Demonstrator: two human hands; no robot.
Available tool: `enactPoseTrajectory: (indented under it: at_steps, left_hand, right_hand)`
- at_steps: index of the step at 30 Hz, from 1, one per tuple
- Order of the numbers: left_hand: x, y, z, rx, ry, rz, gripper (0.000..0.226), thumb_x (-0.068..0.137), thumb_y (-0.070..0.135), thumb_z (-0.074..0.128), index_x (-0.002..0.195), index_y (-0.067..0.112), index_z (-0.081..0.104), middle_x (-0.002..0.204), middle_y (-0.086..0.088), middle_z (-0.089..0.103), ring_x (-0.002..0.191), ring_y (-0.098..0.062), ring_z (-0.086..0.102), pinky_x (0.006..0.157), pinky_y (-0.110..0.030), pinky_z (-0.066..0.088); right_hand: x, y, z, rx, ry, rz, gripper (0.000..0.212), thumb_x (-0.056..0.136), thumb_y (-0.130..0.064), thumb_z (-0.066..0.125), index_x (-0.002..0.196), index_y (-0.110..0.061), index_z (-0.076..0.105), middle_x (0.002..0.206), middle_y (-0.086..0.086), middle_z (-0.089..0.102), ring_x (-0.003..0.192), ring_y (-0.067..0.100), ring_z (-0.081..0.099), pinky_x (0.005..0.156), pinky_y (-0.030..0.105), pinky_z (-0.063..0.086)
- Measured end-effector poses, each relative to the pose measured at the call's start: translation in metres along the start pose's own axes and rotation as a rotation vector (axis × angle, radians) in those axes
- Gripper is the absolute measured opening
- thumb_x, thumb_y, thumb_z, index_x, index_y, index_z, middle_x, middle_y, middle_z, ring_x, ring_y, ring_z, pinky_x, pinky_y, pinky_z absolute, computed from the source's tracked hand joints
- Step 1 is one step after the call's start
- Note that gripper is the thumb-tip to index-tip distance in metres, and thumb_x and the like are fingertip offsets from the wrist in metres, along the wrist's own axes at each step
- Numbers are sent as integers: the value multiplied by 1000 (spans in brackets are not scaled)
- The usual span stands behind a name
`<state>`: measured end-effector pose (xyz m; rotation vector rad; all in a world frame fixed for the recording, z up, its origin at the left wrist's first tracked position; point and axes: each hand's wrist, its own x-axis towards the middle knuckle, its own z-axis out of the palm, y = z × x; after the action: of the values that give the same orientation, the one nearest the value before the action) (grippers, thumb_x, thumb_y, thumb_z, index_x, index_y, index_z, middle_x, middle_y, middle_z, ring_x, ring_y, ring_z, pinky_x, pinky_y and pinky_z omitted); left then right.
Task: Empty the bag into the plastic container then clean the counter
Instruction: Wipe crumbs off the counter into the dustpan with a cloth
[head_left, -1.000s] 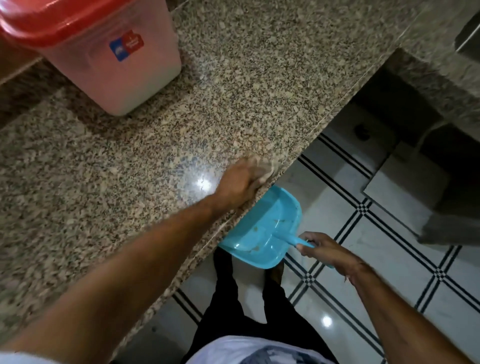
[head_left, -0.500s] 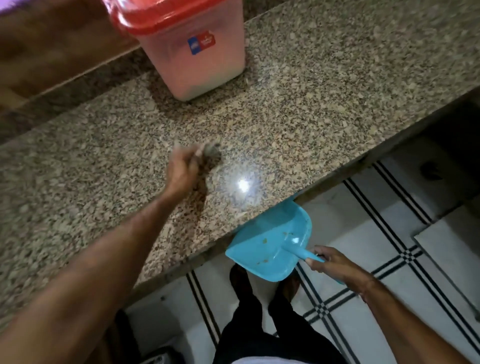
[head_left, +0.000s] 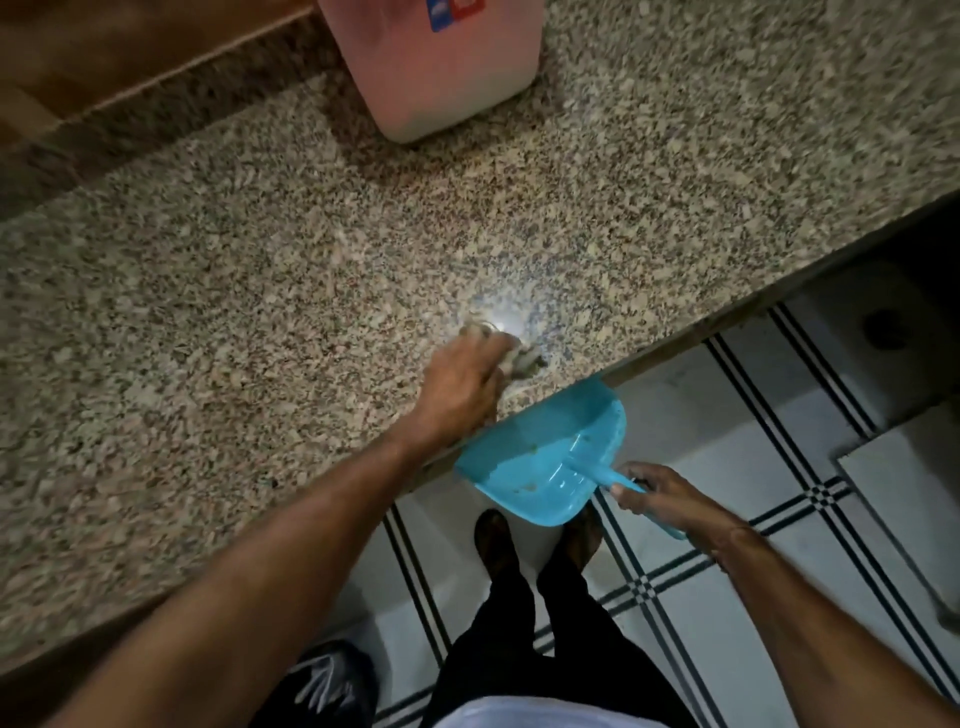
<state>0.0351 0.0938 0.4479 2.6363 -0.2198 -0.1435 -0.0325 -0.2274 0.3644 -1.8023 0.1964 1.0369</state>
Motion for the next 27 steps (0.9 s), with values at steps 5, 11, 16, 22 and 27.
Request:
enactPoseTrajectory:
  at_steps: [5, 11, 16, 22, 27]
  left_hand:
    - [-20, -28, -35, -159, 208, -224, 27, 106, 45, 41, 109, 25, 60, 100, 5, 57, 83, -6, 52, 69, -23, 51]
    - [-65, -63, -21, 251, 278, -514, 13, 105, 27, 44, 117, 22, 46, 103, 0, 38, 87, -18, 39, 72, -30, 36]
    - [-49, 15, 8, 76, 238, -466, 10, 107, 28, 41, 115, 23, 42, 102, 1, 42, 82, -15, 44, 65, -27, 39]
    - [-49, -11, -16, -12, 395, -641, 12, 102, 35, 42, 110, 27, 46, 106, 0, 53, 84, -12, 52, 58, -24, 45]
    - [-57, -20, -13, 30, 263, -549, 17, 107, 32, 40, 109, 17, 47, 103, -7, 51, 81, -15, 45, 57, -23, 34]
  right_hand:
    - [-7, -7, 2, -48, 17, -8, 21, 97, -24, 70, 94, -3, 67, 76, -4, 59, 70, 4, 55, 66, 18, 45]
    - [-15, 1, 10, -66, 14, 0, 28, 97, -26, 70, 95, 2, 65, 78, 2, 60, 74, 12, 55, 71, 28, 44]
    - [-18, -3, 18, -75, -33, -5, 22, 97, -25, 70, 95, -4, 68, 76, -4, 64, 73, 9, 58, 73, 27, 45]
    - [-23, -29, 7, -59, -73, -38, 13, 98, -17, 69, 84, -19, 68, 69, -11, 62, 68, 3, 57, 62, 13, 46]
    - [-15, -48, 0, -117, -112, -60, 14, 98, -24, 68, 85, -20, 65, 79, -2, 58, 74, 8, 54, 67, 21, 44]
